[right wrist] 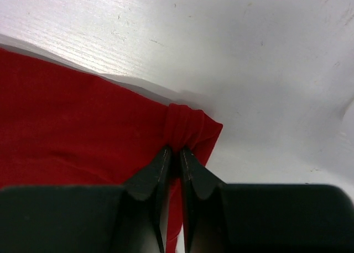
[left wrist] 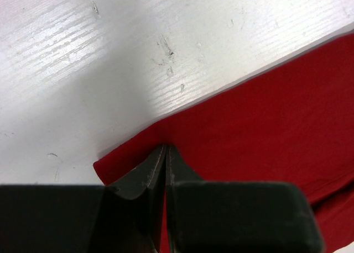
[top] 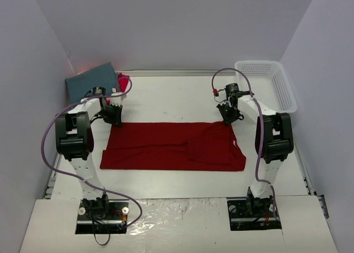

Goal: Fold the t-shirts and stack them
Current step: Fold the other side of the tshirt into a rectangle

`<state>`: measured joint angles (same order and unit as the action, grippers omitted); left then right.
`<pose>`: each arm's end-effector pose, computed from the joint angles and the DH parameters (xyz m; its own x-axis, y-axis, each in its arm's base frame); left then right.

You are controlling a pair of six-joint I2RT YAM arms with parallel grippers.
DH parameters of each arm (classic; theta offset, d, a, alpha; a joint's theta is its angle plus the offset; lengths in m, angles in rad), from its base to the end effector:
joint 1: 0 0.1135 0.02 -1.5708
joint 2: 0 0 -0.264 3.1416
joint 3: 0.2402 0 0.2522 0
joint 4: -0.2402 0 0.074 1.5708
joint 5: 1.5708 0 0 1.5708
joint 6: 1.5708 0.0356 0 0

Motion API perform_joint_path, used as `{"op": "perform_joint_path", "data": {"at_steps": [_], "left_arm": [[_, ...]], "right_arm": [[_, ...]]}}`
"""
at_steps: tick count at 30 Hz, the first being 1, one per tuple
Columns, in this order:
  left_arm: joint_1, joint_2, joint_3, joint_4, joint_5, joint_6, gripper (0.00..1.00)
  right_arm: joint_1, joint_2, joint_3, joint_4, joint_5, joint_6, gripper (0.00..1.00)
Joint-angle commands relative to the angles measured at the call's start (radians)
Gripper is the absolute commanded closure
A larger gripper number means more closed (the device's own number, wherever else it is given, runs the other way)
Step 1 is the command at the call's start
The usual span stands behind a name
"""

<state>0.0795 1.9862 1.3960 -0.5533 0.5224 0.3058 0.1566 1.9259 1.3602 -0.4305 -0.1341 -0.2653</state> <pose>0.4070 0.0146 0.1731 -0.8238 0.1961 -0.5319 0.4041 0.8612 -0.3083 0.4044 0.0687 0.1886 -0.7408 -0.3800 -0.5539 -0.4358 0.8994 -0.0342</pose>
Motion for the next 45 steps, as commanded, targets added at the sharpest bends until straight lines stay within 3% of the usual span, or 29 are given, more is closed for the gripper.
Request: {"op": "perform_joint_path", "data": {"at_steps": [1, 4, 17, 38, 39, 42, 45], "left_arm": [[-0.004, -0.007, -0.017, -0.025, -0.016, 0.023, 0.98], [-0.004, -0.007, -0.015, -0.028, -0.013, 0.024, 0.98], [-0.003, -0.013, -0.018, -0.023, -0.071, 0.013, 0.98], [0.035, -0.020, -0.020, -0.019, -0.144, -0.020, 0.98], [0.036, -0.018, -0.020, -0.020, -0.136, -0.020, 0.98], [0.036, -0.013, -0.017, -0.026, -0.110, -0.016, 0.98], [0.032, -0.017, -0.018, -0.027, -0.091, -0.010, 0.98]], "right_arm": [[-0.002, 0.010, -0.004, -0.034, 0.019, -0.005, 0.93], [-0.002, 0.012, -0.003, -0.036, 0.031, -0.006, 1.00], [-0.022, -0.042, -0.006, -0.034, 0.128, -0.005, 1.00], [-0.065, -0.091, -0.023, -0.054, 0.102, -0.028, 1.00], [-0.066, -0.091, -0.021, -0.057, 0.084, -0.031, 0.99], [-0.068, -0.081, -0.009, -0.066, 0.054, -0.032, 0.81], [-0.063, -0.068, 0.002, -0.074, 0.036, -0.031, 0.75]]}}
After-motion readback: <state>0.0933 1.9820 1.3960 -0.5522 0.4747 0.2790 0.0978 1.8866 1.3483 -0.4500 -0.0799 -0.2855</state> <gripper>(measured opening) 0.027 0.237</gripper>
